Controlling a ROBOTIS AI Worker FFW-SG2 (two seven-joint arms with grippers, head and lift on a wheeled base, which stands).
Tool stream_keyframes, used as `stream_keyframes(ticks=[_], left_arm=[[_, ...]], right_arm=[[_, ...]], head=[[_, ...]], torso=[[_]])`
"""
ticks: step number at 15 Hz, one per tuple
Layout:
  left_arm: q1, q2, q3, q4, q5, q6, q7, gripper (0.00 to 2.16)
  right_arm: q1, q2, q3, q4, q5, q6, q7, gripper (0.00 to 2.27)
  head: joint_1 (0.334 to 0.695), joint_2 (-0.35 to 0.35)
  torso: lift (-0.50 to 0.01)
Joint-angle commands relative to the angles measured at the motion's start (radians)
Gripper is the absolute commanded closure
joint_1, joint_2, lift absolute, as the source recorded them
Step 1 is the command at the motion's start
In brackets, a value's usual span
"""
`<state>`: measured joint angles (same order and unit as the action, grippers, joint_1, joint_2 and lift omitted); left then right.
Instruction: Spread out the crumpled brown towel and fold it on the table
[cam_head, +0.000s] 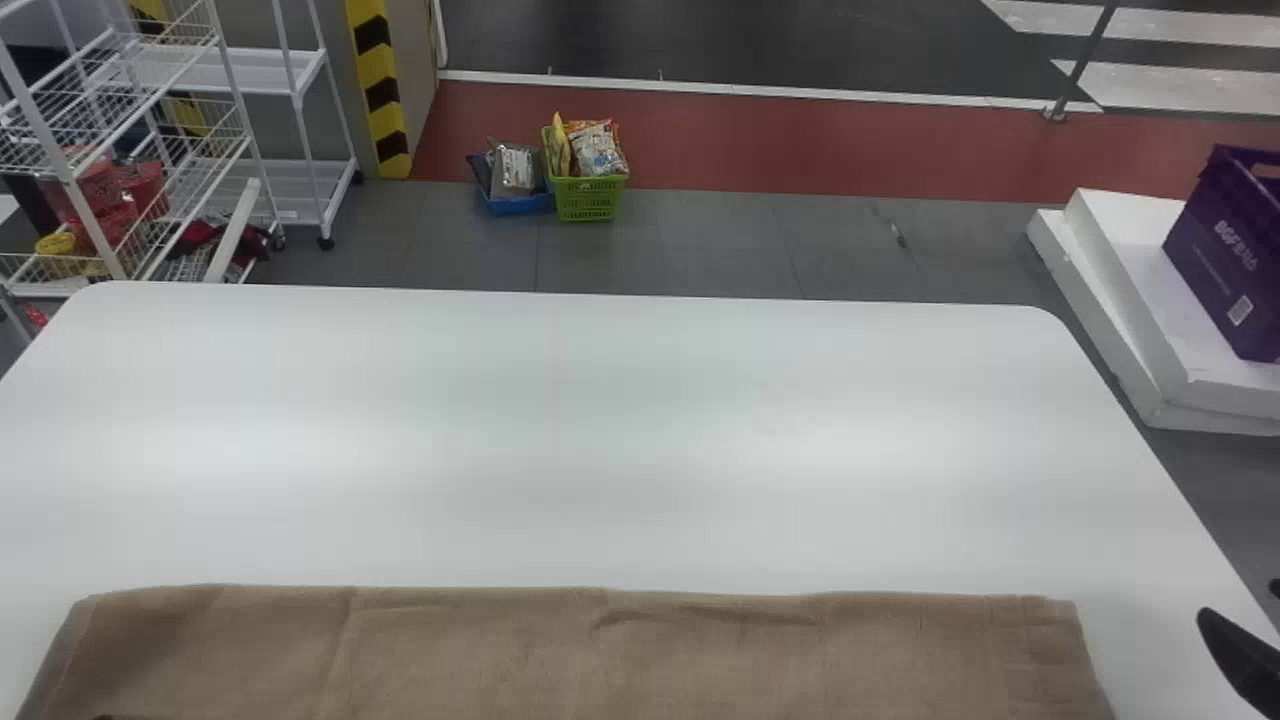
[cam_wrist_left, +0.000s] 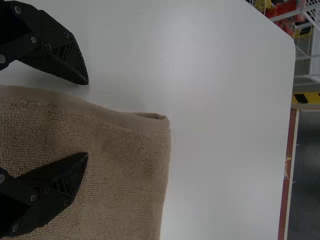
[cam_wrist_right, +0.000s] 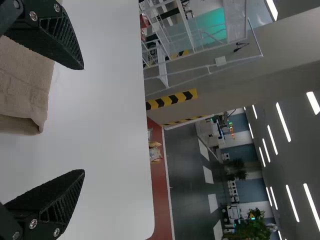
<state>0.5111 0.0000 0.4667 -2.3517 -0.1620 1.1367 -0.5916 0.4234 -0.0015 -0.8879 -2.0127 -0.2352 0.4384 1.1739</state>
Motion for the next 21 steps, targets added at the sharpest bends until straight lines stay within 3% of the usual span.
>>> stream_keyframes(ticks=[1,3,8,15,17,21], left_arm=[[-0.008,-0.003,0.001,0.003,-0.005,0.022,-0.008,0.94],[-0.008,-0.003,0.006,-0.008,-0.005,0.038,-0.011,1.35],[-0.025,-0.003,0.035,-0.029,-0.013,0.059,-0.007,1.36],[-0.074,-0.003,0.142,-0.107,-0.040,0.194,-0.017,1.36],[-0.062,-0.003,0.141,-0.218,-0.050,0.326,-0.079,1.36],[-0.036,-0.003,0.101,-0.426,-0.008,0.435,-0.160,1.35]], right_arm=[[0.000,0.002,0.001,0.006,0.000,-0.007,0.001,0.07],[0.000,0.002,0.001,0.014,-0.001,-0.019,0.001,0.07],[0.000,0.002,0.004,0.019,-0.006,-0.034,0.003,0.07],[0.000,0.002,0.041,0.037,0.004,-0.065,0.001,0.07],[0.000,0.002,0.050,0.040,0.013,-0.065,0.001,0.07],[0.000,0.002,0.060,0.058,0.022,-0.086,0.000,0.07]], head=[[0.695,-0.091],[0.695,-0.093],[0.695,-0.092],[0.695,0.026],[0.695,0.044],[0.695,-0.023]], torso=[[-0.127],[-0.127],[-0.127],[-0.127],[-0.127],[-0.127]])
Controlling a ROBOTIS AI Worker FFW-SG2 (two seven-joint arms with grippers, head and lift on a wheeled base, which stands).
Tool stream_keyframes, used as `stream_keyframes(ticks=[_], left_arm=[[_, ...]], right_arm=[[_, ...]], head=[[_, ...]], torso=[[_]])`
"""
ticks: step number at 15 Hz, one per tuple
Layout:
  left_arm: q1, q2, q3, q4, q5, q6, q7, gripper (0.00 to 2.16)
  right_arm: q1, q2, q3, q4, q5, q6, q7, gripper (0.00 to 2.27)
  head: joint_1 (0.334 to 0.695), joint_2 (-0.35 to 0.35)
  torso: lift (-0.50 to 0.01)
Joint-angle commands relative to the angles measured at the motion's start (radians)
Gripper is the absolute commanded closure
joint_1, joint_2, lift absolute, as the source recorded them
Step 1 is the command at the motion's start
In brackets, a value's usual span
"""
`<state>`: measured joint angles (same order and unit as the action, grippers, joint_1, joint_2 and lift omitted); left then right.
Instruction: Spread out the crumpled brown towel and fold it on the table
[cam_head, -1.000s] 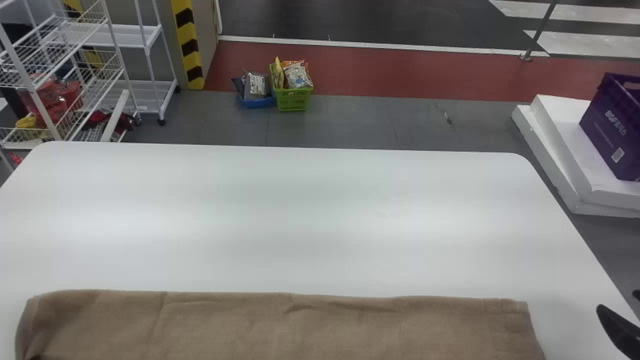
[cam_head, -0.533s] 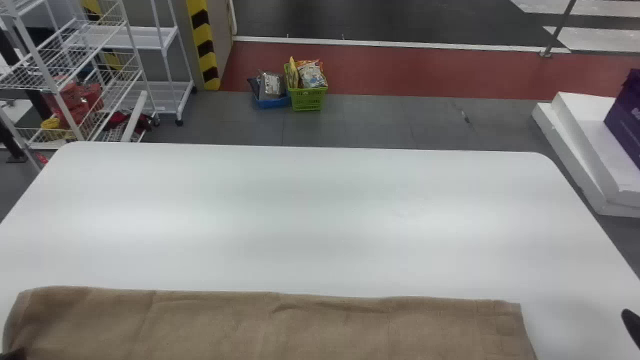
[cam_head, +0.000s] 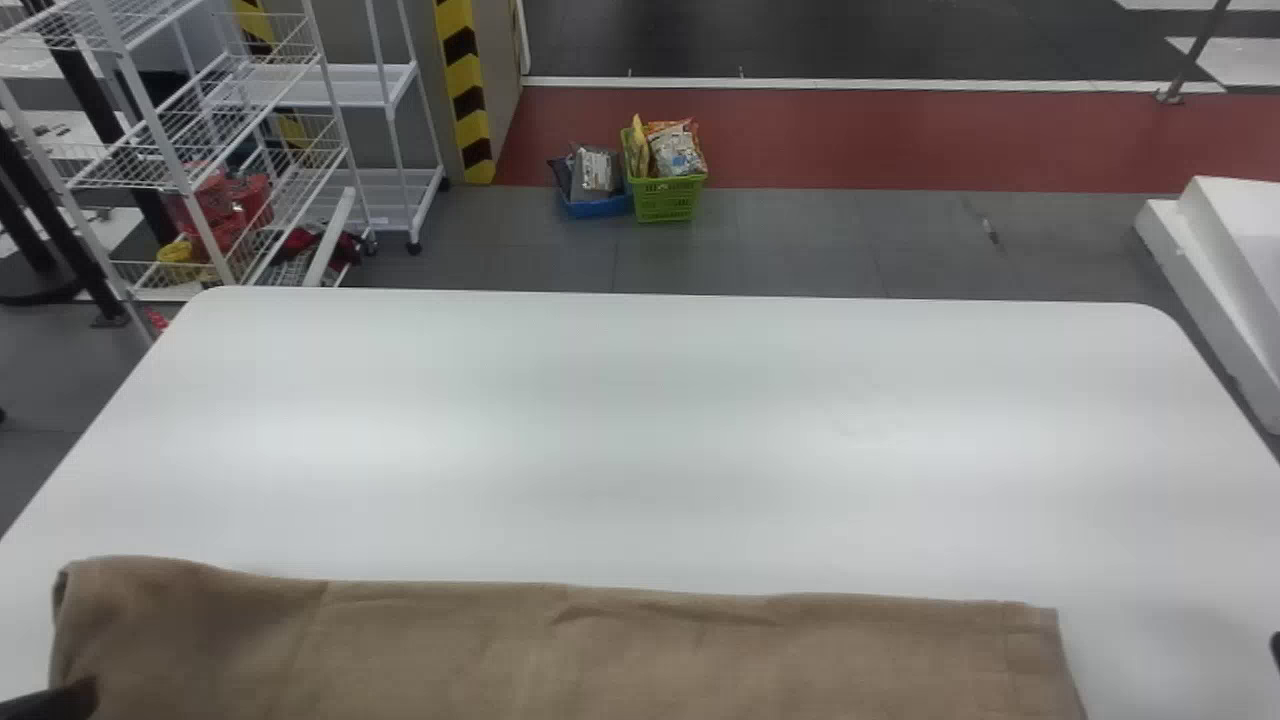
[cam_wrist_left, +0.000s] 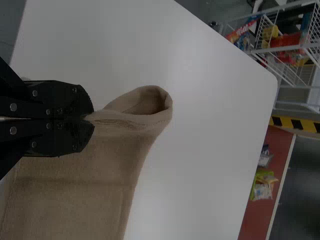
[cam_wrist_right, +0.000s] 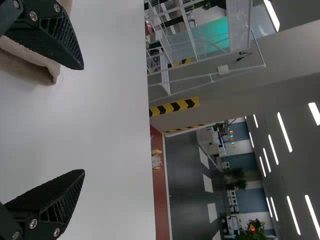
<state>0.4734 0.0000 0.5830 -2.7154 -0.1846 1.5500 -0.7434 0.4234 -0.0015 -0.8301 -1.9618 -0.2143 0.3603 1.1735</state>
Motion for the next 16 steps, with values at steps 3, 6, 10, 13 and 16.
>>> stream_keyframes(ticks=[3,6,10,13,16], left_arm=[[0.002,-0.003,-0.089,-0.133,0.020,0.021,-0.031,1.35],[-0.004,-0.003,-0.183,-0.172,0.020,0.021,-0.040,1.35],[0.013,-0.003,-0.356,-0.185,-0.007,0.021,-0.040,1.36],[0.056,-0.003,-0.505,-0.185,-0.018,0.021,0.004,1.36],[0.064,-0.003,-0.683,-0.172,-0.088,0.021,0.075,1.36]], right_arm=[[0.000,0.002,0.009,0.035,0.001,-0.030,0.000,0.07],[0.000,0.002,0.017,0.058,0.001,-0.048,0.000,0.07],[-0.005,0.002,0.034,0.087,0.006,-0.079,-0.003,0.07],[-0.006,0.002,0.049,0.100,0.010,-0.094,-0.006,0.07],[-0.006,0.002,0.058,0.100,0.015,-0.100,-0.008,0.07]], head=[[0.695,-0.099],[0.695,-0.179],[0.695,-0.283],[0.695,-0.343],[0.695,-0.350]], torso=[[-0.127],[-0.127],[-0.127],[-0.127],[-0.127]])
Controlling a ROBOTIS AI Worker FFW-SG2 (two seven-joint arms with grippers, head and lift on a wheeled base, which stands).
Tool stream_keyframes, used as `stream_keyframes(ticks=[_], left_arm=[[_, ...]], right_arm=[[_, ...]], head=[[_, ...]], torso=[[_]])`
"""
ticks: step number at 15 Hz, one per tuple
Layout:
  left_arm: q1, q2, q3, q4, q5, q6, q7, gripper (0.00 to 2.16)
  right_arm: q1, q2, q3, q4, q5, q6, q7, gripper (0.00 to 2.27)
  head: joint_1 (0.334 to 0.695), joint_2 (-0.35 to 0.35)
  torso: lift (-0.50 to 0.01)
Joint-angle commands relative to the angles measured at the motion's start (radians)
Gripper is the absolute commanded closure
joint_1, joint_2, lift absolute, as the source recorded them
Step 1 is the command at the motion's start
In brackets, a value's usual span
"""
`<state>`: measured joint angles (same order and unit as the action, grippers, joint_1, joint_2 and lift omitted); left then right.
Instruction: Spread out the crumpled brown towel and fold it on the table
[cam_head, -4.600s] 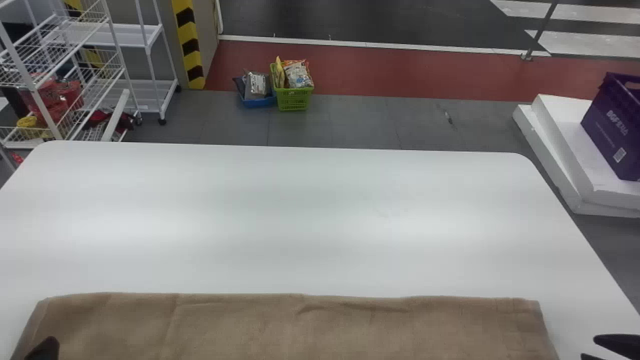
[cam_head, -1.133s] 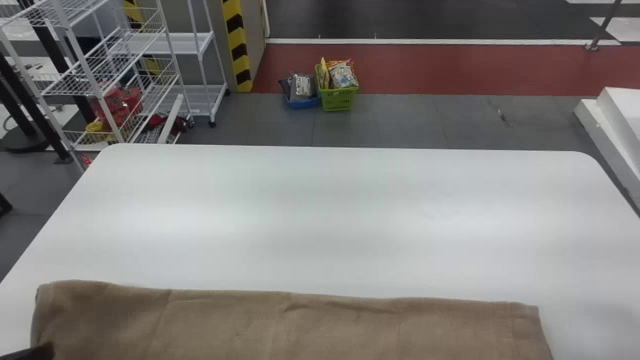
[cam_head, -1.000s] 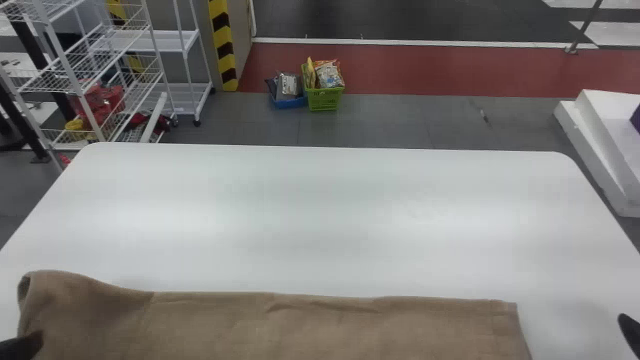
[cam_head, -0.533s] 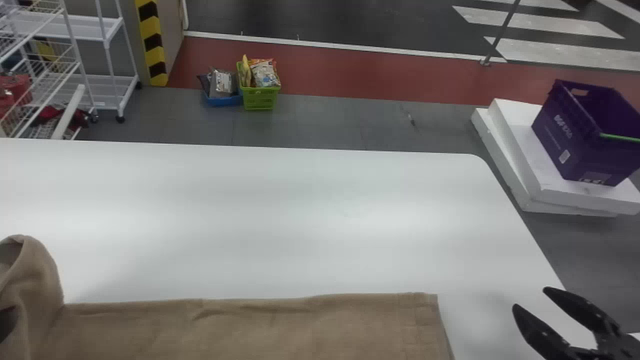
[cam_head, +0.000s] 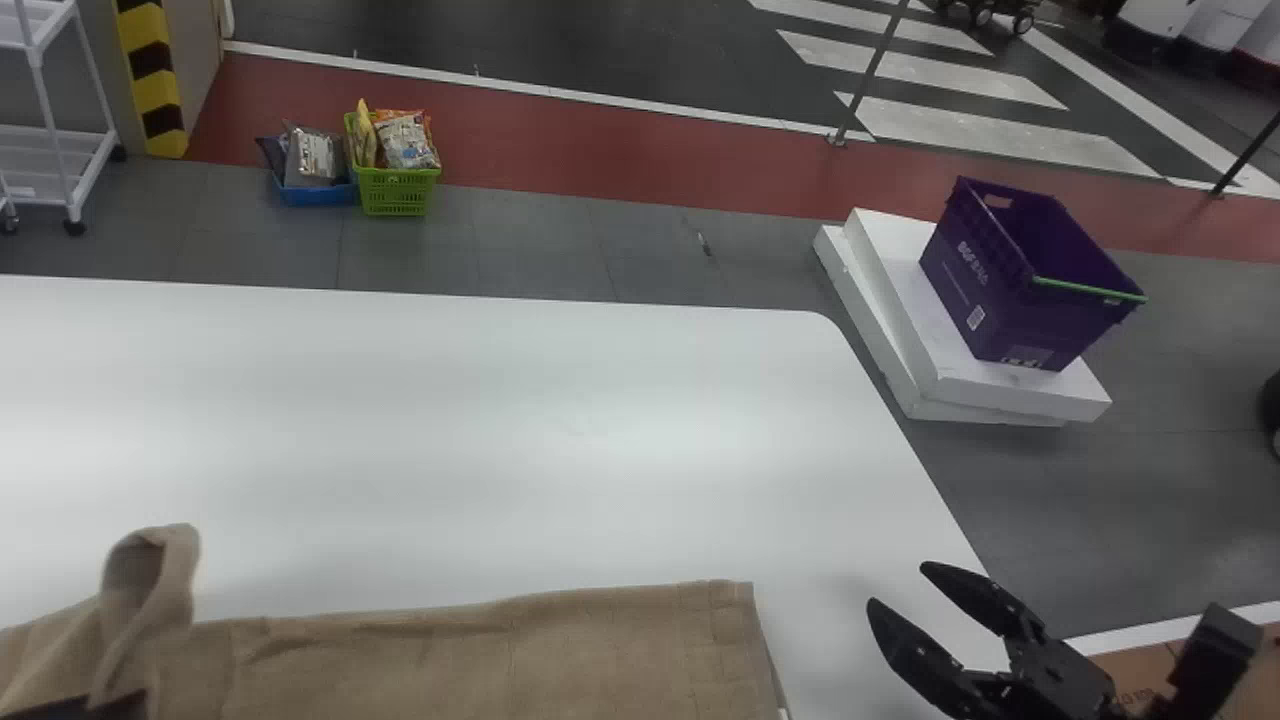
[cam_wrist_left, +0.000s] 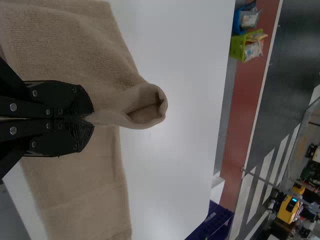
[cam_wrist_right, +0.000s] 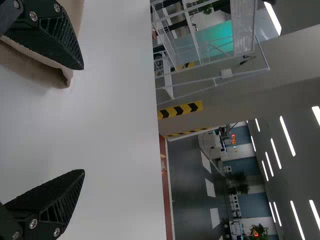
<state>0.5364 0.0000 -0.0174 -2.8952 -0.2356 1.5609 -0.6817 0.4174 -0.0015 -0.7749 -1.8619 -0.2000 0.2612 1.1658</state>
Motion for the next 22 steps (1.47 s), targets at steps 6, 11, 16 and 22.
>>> stream_keyframes(ticks=[6,11,16,22], left_arm=[[-0.052,-0.003,-0.331,0.102,-0.039,0.010,0.281,1.36],[-0.107,-0.003,-0.579,0.157,-0.037,0.010,0.490,1.36],[-0.165,-0.003,-0.665,0.238,0.001,0.010,0.614,1.36],[-0.202,-0.003,-0.731,0.330,0.093,0.010,0.729,0.44]], right_arm=[[0.000,0.002,0.005,0.013,-0.002,-0.007,0.002,0.07],[-0.015,0.002,0.031,0.061,-0.007,-0.041,0.000,0.07],[-0.025,0.002,0.063,0.084,-0.002,-0.062,-0.001,0.07],[-0.029,0.002,0.086,0.104,0.001,-0.078,-0.009,0.07]], head=[[0.695,-0.350],[0.695,-0.350],[0.695,-0.350],[0.695,-0.350]], torso=[[-0.127],[-0.127],[-0.127],[-0.127]])
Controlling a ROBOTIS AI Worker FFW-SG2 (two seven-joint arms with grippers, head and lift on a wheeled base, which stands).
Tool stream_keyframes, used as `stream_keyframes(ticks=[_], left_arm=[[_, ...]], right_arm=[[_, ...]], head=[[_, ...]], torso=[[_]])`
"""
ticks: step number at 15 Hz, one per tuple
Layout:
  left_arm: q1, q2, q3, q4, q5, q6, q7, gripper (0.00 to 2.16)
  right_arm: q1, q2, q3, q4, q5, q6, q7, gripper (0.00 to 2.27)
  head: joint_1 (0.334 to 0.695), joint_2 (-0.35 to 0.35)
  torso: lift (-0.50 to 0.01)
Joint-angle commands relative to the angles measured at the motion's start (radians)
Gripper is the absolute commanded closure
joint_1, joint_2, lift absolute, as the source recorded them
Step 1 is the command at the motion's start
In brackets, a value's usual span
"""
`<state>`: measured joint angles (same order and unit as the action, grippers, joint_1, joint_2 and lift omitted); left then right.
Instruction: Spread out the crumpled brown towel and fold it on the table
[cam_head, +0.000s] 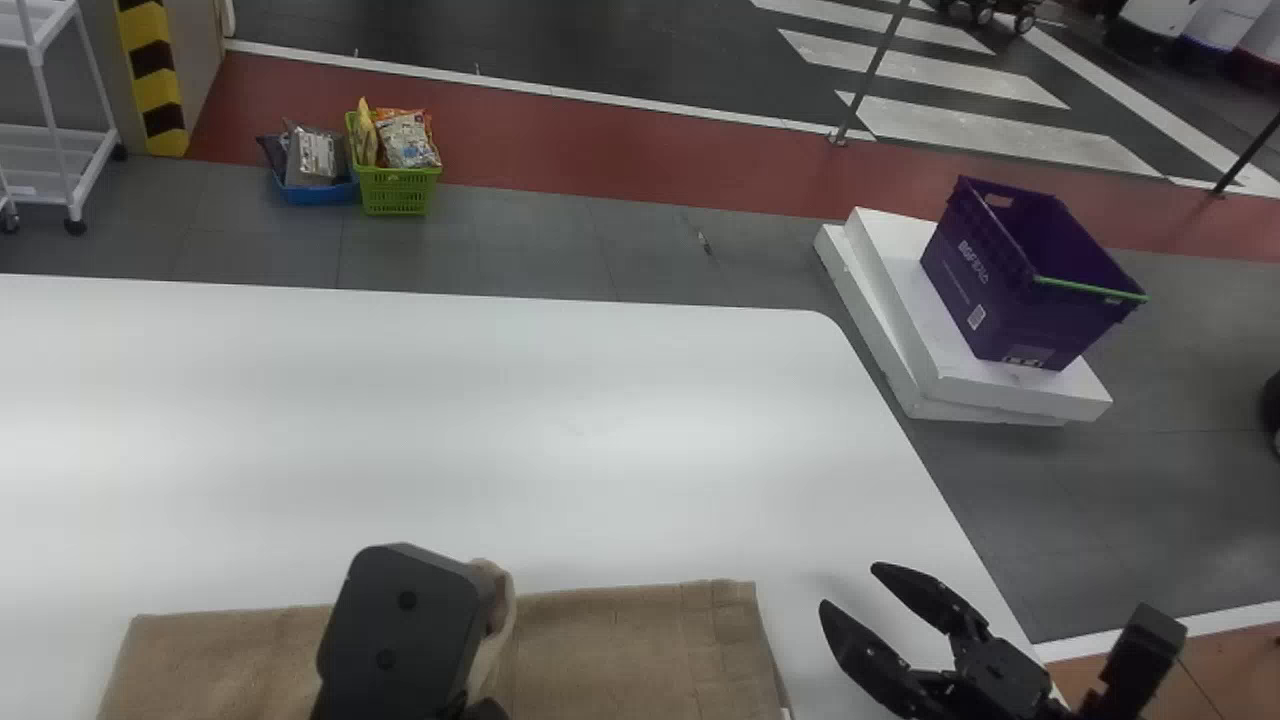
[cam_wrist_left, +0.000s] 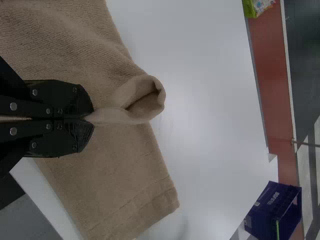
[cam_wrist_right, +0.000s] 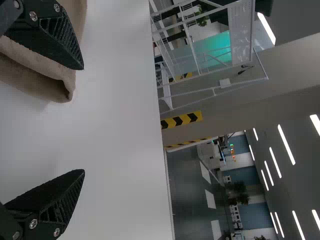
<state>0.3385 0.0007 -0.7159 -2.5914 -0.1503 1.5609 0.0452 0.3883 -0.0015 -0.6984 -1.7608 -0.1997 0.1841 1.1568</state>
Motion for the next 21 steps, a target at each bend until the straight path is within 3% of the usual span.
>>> stream_keyframes(ticks=[1,8,12,15,17,18,21], left_arm=[[-0.004,-0.003,-0.039,0.034,0.008,0.010,0.002,0.00],[0.036,0.012,0.093,-0.073,0.084,0.010,-0.033,0.02],[0.077,0.061,0.312,-0.154,0.086,0.010,-0.067,0.08],[0.132,0.067,0.564,-0.161,0.083,0.010,-0.173,0.08],[0.134,0.064,0.656,-0.128,0.086,0.010,-0.220,0.09],[0.134,0.064,0.682,-0.116,0.087,0.010,-0.240,0.09],[0.155,0.061,0.727,-0.096,0.089,0.010,-0.275,0.09]], right_arm=[[0.000,0.002,0.016,-0.008,-0.001,0.005,0.000,0.07],[0.040,0.002,0.033,-0.286,-0.015,0.315,-0.002,0.05],[0.075,0.002,0.085,-0.508,-0.017,0.677,-0.032,0.06],[0.129,0.002,0.212,-0.668,-0.003,1.012,-0.151,0.08],[0.141,0.002,0.298,-0.747,0.011,1.208,-0.224,0.08],[0.144,0.002,0.338,-0.769,0.023,1.257,-0.262,0.08],[0.135,0.002,0.436,-0.778,0.040,1.322,-0.378,0.08]], head=[[0.695,-0.350],[0.695,-0.350],[0.695,-0.350],[0.695,-0.345],[0.695,-0.217],[0.695,-0.095],[0.695,0.037]], torso=[[-0.127],[-0.127],[-0.127],[-0.127],[-0.127],[-0.127],[-0.127]])
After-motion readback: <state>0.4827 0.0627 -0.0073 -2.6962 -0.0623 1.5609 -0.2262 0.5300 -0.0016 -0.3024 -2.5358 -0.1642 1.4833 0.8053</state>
